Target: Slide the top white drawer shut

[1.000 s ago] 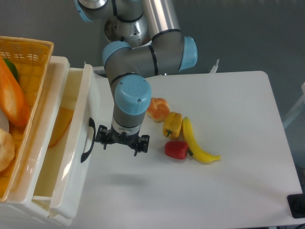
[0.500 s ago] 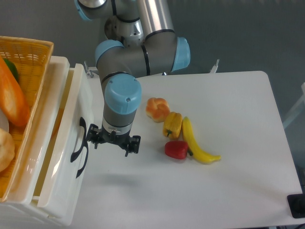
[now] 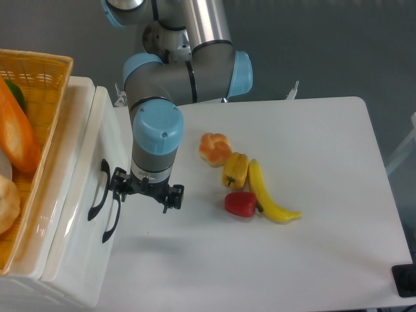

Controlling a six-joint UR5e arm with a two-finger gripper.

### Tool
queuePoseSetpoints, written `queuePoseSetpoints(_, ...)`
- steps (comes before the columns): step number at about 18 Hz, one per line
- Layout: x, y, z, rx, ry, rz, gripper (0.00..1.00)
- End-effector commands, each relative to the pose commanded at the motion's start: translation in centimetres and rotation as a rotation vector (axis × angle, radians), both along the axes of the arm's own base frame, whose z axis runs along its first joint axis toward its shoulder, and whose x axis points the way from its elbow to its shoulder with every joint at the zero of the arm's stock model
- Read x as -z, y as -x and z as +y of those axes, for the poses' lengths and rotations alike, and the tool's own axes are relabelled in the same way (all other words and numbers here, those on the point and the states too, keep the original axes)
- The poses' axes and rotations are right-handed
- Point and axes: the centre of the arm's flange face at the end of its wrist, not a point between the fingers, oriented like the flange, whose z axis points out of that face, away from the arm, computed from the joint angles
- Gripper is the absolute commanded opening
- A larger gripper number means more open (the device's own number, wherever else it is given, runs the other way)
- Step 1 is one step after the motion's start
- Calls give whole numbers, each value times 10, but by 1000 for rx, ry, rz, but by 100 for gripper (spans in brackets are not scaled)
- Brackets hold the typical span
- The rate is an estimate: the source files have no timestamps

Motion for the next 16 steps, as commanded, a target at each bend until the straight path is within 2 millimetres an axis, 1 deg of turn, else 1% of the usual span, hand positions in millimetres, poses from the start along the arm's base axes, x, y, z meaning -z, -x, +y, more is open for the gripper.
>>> queuePoseSetpoints(6,-1,0,0,2,-2,0,100)
queuePoseSetpoints(8,-3,5,-2,-5,-5,4,100)
queuePoseSetpoints(11,-10,24,-7,-20,-17,21,100)
queuePoseSetpoints(13,-17,33,-4,-28,-25,37,100)
queuePoseSetpoints(16,-25,70,-23,-46,-28,72,100)
